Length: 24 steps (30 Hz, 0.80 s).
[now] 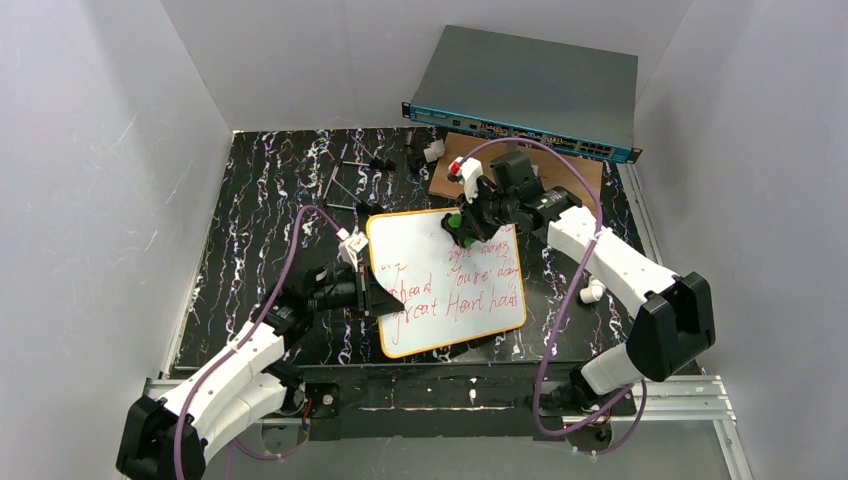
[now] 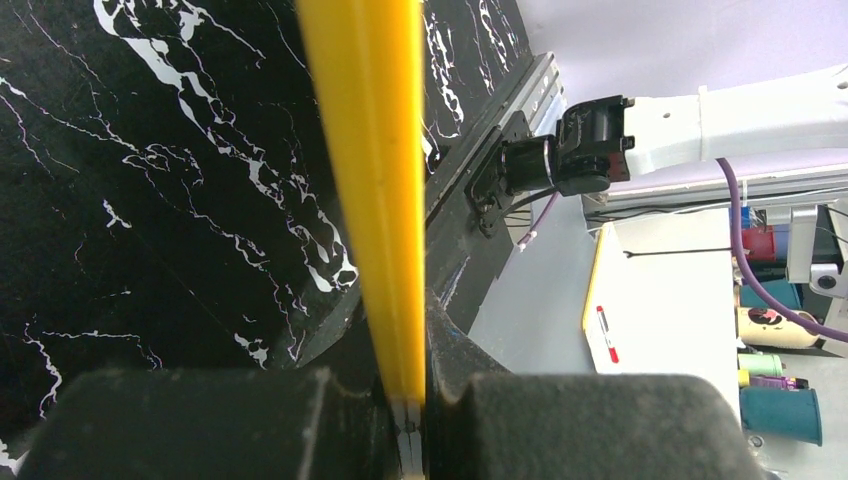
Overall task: Erase the whiteboard
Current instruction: Erase the whiteboard at the center of the board.
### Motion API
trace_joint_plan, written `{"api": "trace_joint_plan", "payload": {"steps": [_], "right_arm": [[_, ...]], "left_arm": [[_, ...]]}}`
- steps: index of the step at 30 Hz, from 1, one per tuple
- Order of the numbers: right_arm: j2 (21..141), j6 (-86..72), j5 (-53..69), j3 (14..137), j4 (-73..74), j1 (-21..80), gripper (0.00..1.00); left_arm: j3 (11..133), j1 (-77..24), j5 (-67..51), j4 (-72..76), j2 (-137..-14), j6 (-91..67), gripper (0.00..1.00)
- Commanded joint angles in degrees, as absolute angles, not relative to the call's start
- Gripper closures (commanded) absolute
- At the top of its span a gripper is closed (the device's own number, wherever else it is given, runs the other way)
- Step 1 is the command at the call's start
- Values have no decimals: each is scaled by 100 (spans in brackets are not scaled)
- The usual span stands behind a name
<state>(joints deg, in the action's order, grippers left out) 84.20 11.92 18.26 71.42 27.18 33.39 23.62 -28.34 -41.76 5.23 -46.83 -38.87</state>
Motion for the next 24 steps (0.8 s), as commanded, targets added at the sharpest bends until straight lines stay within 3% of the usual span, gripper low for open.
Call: {"api": "trace_joint_plan", "payload": {"steps": [1, 7, 17, 24], "right_arm": [[8633, 1477, 2128, 7541, 2866, 3464, 99], [8571, 1914, 2975, 7783, 3371, 4040, 99], [8602, 1524, 874, 7710, 2854, 3379, 99], [8678, 1752, 1675, 7799, 3169, 3377, 99]], "left_arm": [[2723, -2900, -4624, 1221, -4605, -3212, 100], [2907, -2900, -4787, 1222, -4821, -3105, 100], [2910, -2901, -4895, 1347, -4814, -3107, 100], [2972, -2900, -5009, 1435, -4944, -3049, 100]]}}
